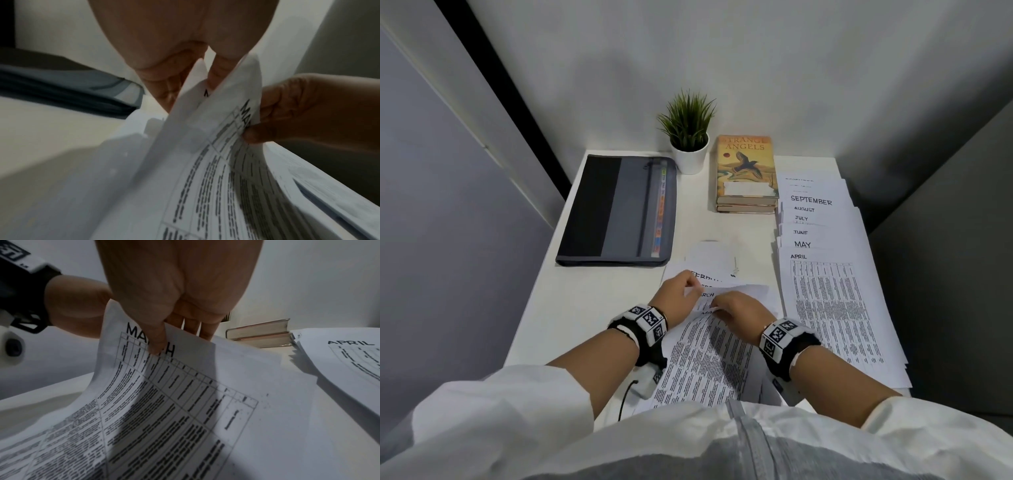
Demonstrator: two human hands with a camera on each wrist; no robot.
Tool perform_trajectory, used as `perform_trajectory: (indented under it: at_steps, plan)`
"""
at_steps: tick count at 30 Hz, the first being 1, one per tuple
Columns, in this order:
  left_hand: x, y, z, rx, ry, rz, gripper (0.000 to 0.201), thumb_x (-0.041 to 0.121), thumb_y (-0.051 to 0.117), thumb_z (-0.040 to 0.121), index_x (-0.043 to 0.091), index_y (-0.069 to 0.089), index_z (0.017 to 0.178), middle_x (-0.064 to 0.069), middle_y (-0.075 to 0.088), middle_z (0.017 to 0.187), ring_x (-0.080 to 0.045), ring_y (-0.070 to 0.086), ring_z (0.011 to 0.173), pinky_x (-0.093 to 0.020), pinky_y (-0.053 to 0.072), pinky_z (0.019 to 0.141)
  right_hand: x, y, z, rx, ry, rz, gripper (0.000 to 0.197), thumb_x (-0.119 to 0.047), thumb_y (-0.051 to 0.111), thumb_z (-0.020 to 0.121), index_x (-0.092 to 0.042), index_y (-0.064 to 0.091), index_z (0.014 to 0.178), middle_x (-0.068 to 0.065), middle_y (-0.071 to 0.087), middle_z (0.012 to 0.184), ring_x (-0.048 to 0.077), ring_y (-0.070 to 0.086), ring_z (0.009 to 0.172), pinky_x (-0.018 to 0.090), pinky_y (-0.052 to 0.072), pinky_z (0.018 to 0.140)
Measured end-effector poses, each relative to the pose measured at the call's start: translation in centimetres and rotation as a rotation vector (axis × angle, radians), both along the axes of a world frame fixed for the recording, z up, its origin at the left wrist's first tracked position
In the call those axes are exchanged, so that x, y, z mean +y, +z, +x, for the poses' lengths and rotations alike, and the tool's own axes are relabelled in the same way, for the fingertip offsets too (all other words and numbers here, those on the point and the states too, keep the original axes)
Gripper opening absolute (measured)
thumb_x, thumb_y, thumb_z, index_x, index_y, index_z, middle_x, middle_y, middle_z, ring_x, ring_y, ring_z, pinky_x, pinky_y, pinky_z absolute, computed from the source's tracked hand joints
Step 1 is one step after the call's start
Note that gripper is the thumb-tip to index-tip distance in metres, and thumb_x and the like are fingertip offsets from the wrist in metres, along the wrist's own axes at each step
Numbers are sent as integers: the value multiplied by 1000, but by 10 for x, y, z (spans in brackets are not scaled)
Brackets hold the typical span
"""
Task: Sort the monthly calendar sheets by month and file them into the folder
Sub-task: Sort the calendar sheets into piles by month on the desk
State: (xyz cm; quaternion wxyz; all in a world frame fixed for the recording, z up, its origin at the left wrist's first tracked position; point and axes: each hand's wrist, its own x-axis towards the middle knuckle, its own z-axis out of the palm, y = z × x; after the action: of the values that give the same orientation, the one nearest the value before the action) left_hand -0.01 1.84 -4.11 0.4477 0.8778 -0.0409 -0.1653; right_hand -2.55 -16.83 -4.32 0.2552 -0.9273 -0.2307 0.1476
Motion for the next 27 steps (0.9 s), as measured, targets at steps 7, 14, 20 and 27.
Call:
perform_trajectory:
  at_steps: [7, 14, 20, 27]
  plan:
    - [-1, -4, -3, 70, -50, 143, 13, 31, 64, 87, 19, 63, 93, 5, 66, 90, -17, 62, 82, -28, 49, 70, -11, 5, 5, -116, -157, 45, 15, -19, 59, 92, -12, 65, 104, 5, 50, 110, 21, 53, 96, 34, 51, 73]
    - [1, 0, 6, 159, -168, 17, 10, 26, 73, 82, 17, 71, 85, -4, 70, 89, -22, 64, 85, -43, 53, 87, -13, -4, 9, -185, -162, -15, 20, -21, 59, 93, -14, 65, 110, 4, 57, 111, 23, 48, 102, 33, 44, 82]
    - [4, -8, 22, 104, 147, 41, 37, 41, 56, 94, 15, 59, 119, -5, 56, 126, -19, 55, 116, -34, 42, 100, -11, -11, 1, -188, -142, 15, 3, -14, 61, 90, -12, 60, 90, 3, 60, 103, 24, 51, 98, 32, 43, 79]
    - [7, -19, 29, 237, 61, 129, 25, 21, 61, 92, 8, 50, 73, -5, 45, 69, -20, 43, 66, -29, 34, 66, -8, -8, -7, -184, -131, 122, 17, 2, 65, 80, -9, 55, 88, 17, 59, 121, 35, 56, 109, 41, 52, 83]
